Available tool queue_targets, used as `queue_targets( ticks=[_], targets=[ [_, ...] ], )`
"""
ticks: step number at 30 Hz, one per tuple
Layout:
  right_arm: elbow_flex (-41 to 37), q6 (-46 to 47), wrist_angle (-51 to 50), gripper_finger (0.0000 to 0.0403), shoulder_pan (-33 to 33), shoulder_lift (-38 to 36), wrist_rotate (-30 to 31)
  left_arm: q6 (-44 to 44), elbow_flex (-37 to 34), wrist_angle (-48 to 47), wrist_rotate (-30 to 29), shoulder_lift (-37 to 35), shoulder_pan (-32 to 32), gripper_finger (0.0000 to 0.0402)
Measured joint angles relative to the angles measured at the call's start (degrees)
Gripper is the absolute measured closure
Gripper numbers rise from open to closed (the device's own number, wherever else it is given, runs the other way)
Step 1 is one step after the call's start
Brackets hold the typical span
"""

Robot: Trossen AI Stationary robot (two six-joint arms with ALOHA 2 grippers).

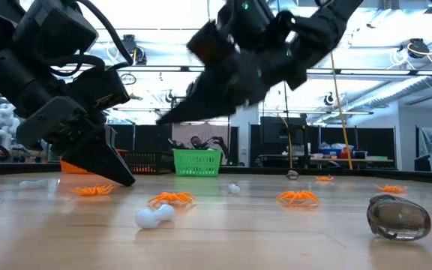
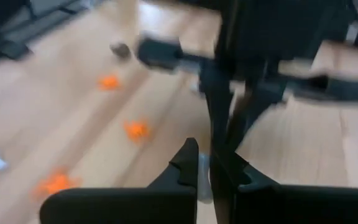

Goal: Sort Halloween decoration
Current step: Put the white bone toy into the green bin

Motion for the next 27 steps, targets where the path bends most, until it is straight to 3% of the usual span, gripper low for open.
queue_targets(
  ticks=[5, 7, 15, 27],
  targets=[
    [0.0, -7.0, -4.4, 0.0403, -1.3, -5.2, -6.2, -0.1, 0.0, 0.8, 0.0, 0.1, 0.0, 0.0394],
    [0.0, -12.9, -6.7, 0.0403, -1.4, -7.4, -5.7, -0.3, 0.0, 1.0, 0.0, 0.1, 0.0, 0.0394],
    [0.0, -38.1, -15.8, 0.0403, -0.7, -13.6, 2.8, -0.1, 0.0, 2.3, 0.0, 0.1, 0.0, 0.0394],
    [0.0, -52.4, -16.7, 0.0403, 0.1, -16.6, 12.5, -0.4, 0.0, 5.3, -0.3, 0.0, 0.0, 0.0394]
  ],
)
